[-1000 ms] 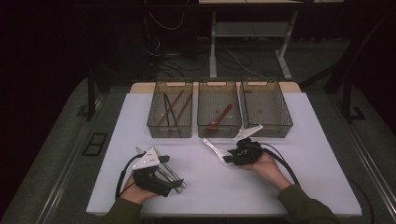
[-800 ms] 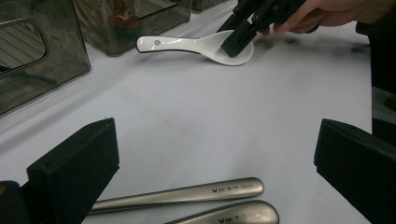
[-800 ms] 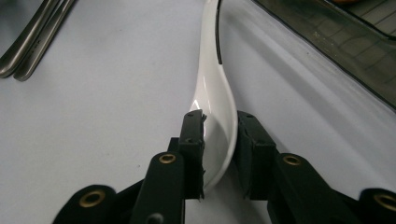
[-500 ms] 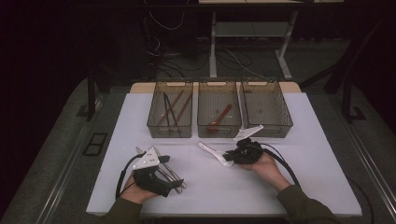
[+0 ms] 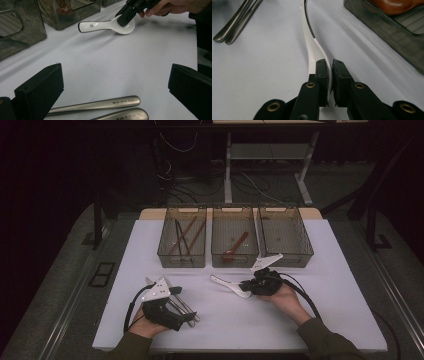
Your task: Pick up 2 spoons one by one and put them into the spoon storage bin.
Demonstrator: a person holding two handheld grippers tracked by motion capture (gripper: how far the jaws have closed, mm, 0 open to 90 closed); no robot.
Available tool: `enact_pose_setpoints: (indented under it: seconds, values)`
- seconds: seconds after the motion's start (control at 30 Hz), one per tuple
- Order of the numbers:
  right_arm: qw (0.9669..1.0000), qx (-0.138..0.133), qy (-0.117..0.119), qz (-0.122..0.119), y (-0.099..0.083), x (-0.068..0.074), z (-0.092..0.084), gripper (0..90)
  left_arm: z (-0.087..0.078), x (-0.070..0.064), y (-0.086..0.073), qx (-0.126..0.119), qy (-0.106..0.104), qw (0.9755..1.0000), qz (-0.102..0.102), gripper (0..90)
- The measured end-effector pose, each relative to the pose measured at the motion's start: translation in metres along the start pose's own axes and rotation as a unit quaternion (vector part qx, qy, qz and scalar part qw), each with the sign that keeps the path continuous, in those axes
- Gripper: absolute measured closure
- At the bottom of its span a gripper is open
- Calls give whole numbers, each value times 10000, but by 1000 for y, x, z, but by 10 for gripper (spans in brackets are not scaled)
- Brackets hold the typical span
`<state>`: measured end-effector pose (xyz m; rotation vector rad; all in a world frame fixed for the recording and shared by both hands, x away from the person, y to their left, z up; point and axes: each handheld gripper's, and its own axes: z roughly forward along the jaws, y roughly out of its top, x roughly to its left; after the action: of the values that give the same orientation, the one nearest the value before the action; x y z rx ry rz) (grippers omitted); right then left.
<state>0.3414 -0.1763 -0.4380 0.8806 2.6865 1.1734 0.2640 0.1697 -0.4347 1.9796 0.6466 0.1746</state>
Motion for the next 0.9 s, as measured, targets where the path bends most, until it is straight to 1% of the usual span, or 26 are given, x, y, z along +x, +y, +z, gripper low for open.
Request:
enact_pose_setpoints:
  seconds: [0.07, 0.1, 0.23, 0.33, 0.57, 0.7, 0.83, 0.9]
  values:
    - [10000, -43, -6, -31, 1, -1, -3, 833, 0, 0, 0, -2, -1, 10000, -10, 0]
    - [10000, -61, 0, 4, 1, 0, -4, 833, 0, 0, 0, -8, -3, 10000, -16, 0]
    - [9999, -135, 8, -64, 3, -1, -10, 833, 0, 0, 0, -2, -14, 10000, -19, 0]
    - [9998, -208, -6, -56, 5, -2, -17, 833, 0, 0, 0, -3, -13, 10000, -25, 0]
    - [9989, -458, -86, -95, 9, -7, -34, 833, 0, 0, 0, -6, -13, 10000, -27, 0]
    - [9983, -562, -136, -91, 12, -9, -44, 833, 0, 0, 0, -7, -24, 10000, -53, 0]
    - [9976, -642, -208, -164, 17, -11, -52, 833, 1, 0, 0, -2, -21, 10000, -62, 0]
    - [9971, -701, -241, -164, 19, -12, -56, 834, 0, 0, 0, -20, -13, 10000, -77, 0]
